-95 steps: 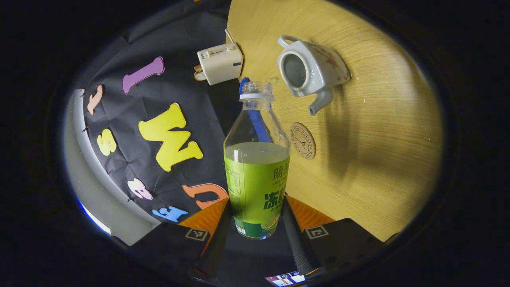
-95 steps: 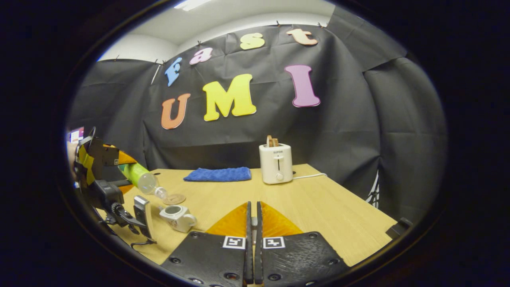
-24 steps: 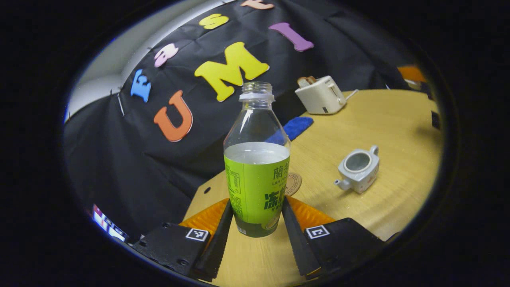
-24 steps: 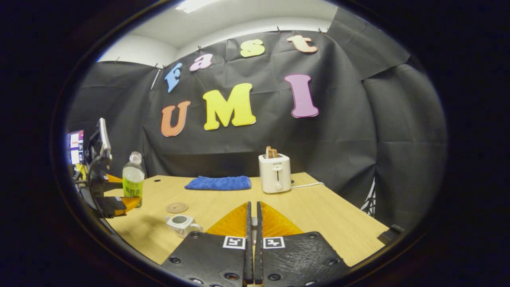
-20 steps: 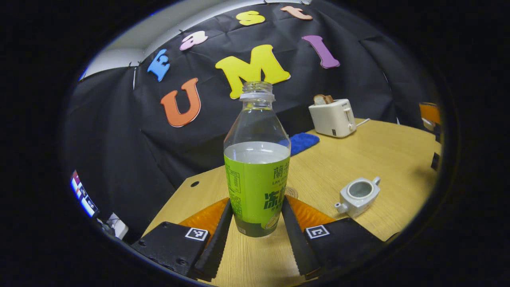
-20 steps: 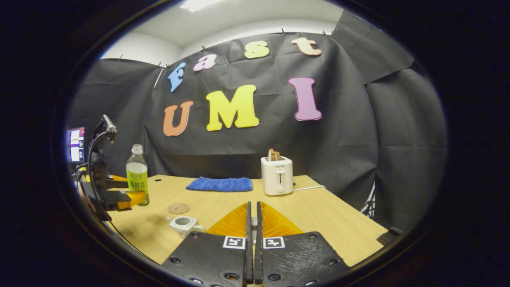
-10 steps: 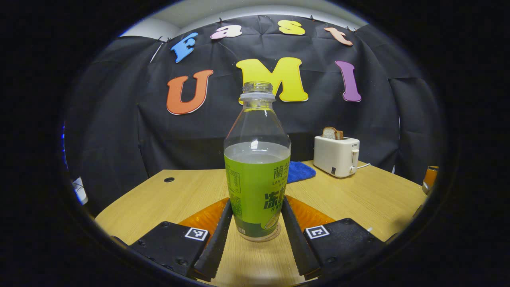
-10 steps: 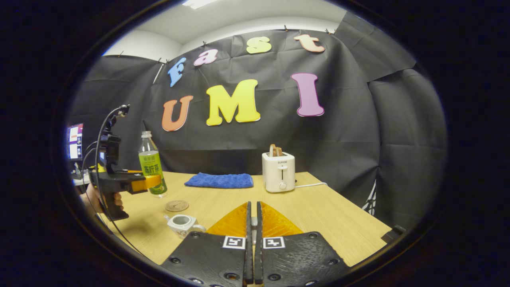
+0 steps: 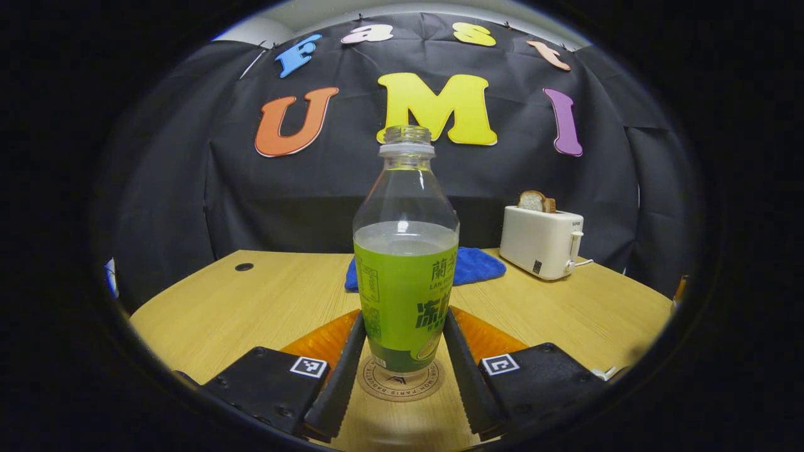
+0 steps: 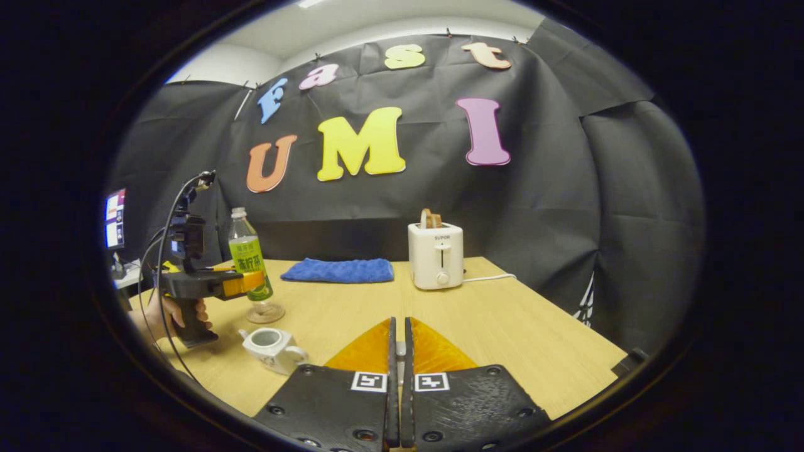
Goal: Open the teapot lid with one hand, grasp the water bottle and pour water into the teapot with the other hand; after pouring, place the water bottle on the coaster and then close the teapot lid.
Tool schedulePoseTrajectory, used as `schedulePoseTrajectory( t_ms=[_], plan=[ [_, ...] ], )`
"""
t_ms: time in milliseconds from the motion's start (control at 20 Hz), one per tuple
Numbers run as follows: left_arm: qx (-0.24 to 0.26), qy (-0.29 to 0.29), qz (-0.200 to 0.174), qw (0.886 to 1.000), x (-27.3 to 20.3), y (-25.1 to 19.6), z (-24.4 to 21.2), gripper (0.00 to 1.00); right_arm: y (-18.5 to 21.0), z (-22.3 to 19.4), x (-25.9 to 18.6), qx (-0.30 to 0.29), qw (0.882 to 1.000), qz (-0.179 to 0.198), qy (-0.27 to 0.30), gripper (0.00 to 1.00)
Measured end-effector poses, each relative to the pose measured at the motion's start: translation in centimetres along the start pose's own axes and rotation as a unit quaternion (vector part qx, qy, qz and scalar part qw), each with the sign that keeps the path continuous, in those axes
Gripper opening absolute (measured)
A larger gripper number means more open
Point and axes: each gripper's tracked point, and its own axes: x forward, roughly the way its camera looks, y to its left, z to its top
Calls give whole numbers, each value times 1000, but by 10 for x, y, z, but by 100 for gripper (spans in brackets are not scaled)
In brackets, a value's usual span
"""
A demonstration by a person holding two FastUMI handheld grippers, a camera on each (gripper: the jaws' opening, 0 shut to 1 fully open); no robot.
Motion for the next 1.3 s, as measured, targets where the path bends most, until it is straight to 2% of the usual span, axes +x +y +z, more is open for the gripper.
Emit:
schedulePoseTrajectory(
  t_ms=[700, 750, 800, 850, 1100, 1300],
  plan=[
    [-13, 17, -16, 1000, 4, -3, -16, 80, 2, -3, 0, -1, 1000, 1, 1, 1],
    [-12, 20, -17, 1000, 2, -3, -18, 84, 3, -2, 0, -2, 1000, 1, 1, 1],
    [-15, 24, -19, 999, -2, -3, -18, 96, 3, -2, 0, -2, 1000, 2, 1, 1],
    [-18, 24, -18, 999, 1, -3, -21, 100, 4, -1, -1, -2, 1000, 3, 0, 1],
    [-26, 32, -9, 999, -15, 3, -27, 100, 14, 3, -4, -6, 1000, 14, -6, 1],
    [-31, 18, 9, 999, -49, 21, -23, 100, 35, 14, -5, -14, 999, 33, -17, 1]
  ],
)
